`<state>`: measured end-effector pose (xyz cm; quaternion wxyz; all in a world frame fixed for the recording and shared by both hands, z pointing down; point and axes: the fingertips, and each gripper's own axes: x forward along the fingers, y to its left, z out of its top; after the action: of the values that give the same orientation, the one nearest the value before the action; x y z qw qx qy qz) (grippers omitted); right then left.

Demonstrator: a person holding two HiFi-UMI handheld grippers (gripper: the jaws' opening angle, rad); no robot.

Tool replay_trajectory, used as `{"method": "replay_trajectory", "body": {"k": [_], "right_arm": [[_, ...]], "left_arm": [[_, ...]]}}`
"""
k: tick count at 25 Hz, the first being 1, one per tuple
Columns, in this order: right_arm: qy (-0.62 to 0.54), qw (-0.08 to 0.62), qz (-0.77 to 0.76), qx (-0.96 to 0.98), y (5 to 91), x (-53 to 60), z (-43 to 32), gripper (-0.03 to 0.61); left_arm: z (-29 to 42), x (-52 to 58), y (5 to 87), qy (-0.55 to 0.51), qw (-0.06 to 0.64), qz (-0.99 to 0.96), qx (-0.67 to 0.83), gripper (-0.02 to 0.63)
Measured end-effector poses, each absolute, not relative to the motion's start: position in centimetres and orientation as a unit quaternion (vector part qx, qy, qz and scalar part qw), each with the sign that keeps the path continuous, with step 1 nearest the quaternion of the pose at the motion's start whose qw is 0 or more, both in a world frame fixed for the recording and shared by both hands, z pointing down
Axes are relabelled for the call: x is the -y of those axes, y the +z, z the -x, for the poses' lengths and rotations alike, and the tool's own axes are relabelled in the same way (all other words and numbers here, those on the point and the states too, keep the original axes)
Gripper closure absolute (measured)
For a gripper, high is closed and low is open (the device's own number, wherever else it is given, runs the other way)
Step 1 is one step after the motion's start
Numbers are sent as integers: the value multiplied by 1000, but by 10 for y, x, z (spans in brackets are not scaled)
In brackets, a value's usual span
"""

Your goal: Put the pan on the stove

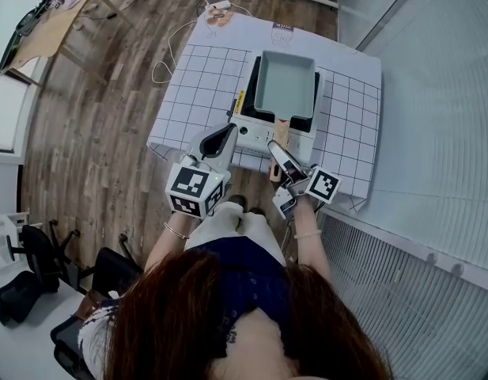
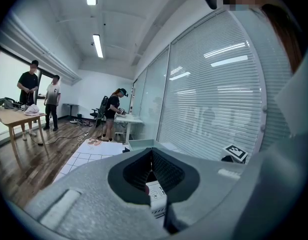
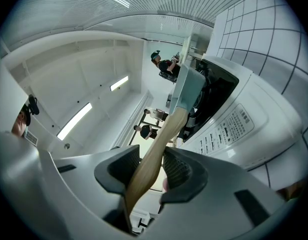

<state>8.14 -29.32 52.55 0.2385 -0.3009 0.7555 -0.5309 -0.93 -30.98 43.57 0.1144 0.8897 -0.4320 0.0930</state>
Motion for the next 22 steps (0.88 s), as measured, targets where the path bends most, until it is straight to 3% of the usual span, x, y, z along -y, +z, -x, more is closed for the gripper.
{"method": "replay_trajectory", "body": {"k": [22], "right_arm": [[-527, 239, 309, -755, 536, 293, -78, 420]], "left_arm": [[11, 305, 435, 94, 116, -891, 429, 603]]}}
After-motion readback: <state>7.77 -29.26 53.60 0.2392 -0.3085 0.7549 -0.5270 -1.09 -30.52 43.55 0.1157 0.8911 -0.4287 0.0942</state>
